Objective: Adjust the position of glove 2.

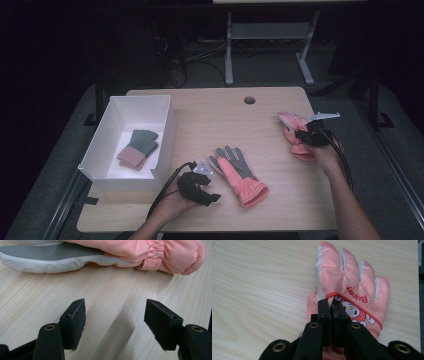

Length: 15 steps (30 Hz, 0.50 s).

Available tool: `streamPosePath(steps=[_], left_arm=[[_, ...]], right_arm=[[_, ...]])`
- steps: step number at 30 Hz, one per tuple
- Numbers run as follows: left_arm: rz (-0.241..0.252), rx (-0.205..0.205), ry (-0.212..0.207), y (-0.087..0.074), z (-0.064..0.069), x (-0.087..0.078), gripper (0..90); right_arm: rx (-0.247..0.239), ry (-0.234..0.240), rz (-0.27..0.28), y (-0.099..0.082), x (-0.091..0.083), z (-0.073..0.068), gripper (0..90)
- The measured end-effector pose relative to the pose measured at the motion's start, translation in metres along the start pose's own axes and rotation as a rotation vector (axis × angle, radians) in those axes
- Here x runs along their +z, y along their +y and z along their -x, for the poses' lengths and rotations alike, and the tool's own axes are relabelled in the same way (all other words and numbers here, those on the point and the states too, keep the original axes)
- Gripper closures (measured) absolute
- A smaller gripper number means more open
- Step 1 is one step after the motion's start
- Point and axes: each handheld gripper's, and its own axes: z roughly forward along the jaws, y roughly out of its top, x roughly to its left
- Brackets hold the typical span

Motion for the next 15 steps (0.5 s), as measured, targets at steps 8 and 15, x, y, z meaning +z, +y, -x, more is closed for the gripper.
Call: streamPosePath(steps=[8,15], left_arm=[[-0.006,0.01,0.007,0.0,-0.001,-0.001,31.7],[0.003,0.01,0.016,0.001,0.0,-0.003,31.6]], right_arm=[[-0.013,0.007,0.041,0.004,-0.017,-0.008,87.9],[-0.022,0.035,0.069,0.004,-0.032,-0.017,87.9]])
